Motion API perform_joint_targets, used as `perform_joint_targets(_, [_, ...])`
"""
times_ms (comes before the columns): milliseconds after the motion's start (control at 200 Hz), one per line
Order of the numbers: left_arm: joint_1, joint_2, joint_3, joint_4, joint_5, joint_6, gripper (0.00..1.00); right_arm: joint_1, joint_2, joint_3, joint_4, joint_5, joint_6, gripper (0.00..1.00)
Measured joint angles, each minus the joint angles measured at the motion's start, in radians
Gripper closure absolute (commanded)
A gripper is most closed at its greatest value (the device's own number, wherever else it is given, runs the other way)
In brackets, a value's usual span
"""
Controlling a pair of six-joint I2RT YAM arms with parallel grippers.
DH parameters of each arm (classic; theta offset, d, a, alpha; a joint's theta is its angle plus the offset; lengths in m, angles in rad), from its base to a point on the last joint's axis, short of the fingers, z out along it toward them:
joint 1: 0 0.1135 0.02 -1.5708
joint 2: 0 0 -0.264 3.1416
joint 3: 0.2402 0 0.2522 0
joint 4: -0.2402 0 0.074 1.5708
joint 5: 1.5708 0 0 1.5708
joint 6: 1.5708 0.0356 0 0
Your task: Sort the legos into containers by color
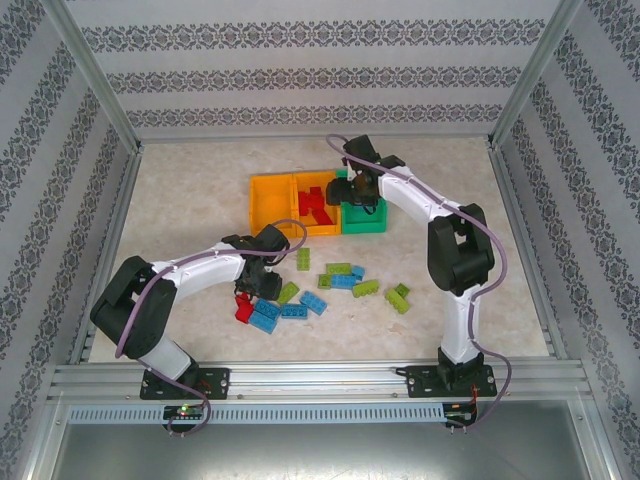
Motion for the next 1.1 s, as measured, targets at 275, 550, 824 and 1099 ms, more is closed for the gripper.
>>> perform_joint_targets(275, [0.000,-0.003,0.000,0.001,-0.010,-0.020,0.68,0.000,-0.051,-0.092,0.012,0.008,0.000,0.22])
perform_joint_targets(550, [0.000,-0.003,0.029,0.001,-0.018,-0.028,0.69,-0.013,-0.140,-0.210,0.040,0.028,0.000,0.22])
perform_joint_targets(824, [0.000,0.027,0.126,0.005,-0.017,-0.047,0.69,-0.013,-0.213,-0.307,0.064,0.037,0.000,0.21])
perform_joint_targets(1099, [0.000,0.161,0.375,0.012,-0.017,-0.045,0.69,-0.019,-0.282,-0.454,0.125,0.035,0.023,0.22])
